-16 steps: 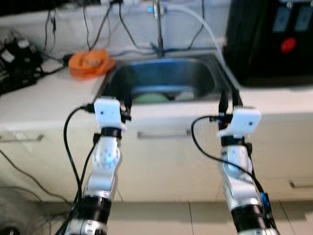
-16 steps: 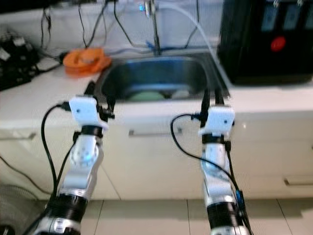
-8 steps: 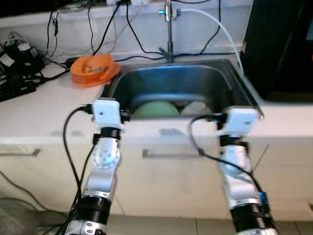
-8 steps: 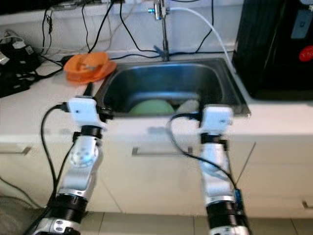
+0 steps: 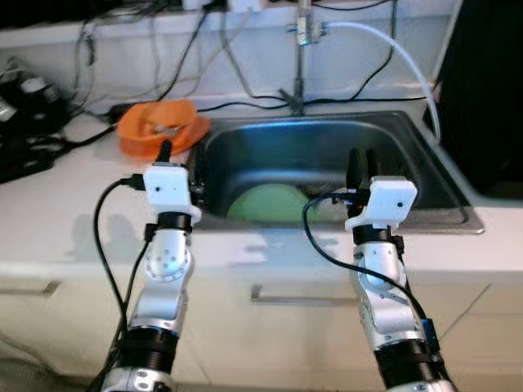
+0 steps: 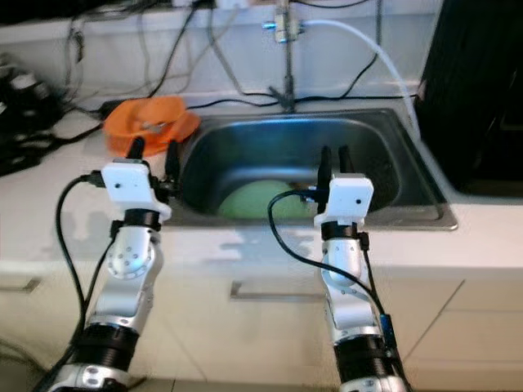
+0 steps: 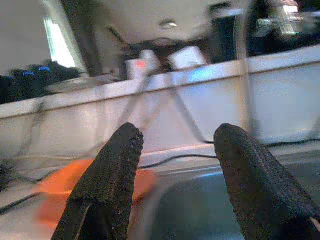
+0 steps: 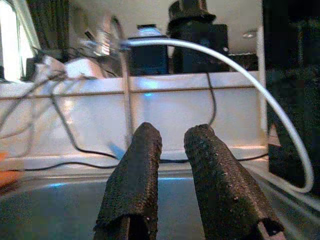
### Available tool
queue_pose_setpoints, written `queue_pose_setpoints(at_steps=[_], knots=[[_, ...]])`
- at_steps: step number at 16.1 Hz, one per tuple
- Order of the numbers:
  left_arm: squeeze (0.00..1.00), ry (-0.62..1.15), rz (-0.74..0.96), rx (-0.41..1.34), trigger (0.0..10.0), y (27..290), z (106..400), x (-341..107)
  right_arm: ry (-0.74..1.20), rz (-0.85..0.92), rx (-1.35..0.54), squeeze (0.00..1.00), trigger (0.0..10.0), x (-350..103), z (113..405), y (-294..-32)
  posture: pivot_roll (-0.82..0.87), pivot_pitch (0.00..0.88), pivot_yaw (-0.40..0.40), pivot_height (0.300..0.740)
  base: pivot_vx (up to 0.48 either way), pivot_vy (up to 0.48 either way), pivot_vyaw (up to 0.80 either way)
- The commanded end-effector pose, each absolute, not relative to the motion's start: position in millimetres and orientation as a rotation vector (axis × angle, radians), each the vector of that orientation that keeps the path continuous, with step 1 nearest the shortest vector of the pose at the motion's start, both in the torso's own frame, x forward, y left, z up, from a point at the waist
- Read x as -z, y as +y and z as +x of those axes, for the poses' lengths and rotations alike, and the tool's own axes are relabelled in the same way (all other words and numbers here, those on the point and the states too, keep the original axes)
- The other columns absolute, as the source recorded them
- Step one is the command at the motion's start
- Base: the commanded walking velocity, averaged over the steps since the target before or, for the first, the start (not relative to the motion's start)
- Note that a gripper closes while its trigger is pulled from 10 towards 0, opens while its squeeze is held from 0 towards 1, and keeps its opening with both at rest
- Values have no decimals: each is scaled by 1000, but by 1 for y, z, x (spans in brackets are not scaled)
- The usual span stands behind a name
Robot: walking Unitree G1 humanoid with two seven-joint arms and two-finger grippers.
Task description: Kitchen organization
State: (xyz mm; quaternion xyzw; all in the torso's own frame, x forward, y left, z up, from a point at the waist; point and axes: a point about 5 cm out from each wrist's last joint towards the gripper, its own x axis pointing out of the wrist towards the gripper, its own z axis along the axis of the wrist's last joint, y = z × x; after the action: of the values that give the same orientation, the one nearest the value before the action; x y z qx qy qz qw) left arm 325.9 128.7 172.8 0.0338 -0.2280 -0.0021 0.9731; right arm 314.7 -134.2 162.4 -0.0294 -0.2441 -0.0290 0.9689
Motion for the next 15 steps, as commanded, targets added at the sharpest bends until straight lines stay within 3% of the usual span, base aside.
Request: queue_pose_setpoints(at_steps=[1, 8, 15], knots=[[0, -471, 82, 0, 10000, 133, 327, -177, -505, -36, 63, 0, 10000, -166, 315, -133, 1, 12, 93, 740, 0, 0, 0], [0, -439, 59, -7, 10000, 131, 329, -173, -503, -38, 63, 0, 10000, -167, 317, -134, -2, 12, 87, 740, 0, 0, 0], [0, -421, 53, -20, 10000, 135, 328, -171, -483, -23, 56, 0, 10000, -165, 317, -133, 0, 17, 86, 740, 0, 382, -72]])
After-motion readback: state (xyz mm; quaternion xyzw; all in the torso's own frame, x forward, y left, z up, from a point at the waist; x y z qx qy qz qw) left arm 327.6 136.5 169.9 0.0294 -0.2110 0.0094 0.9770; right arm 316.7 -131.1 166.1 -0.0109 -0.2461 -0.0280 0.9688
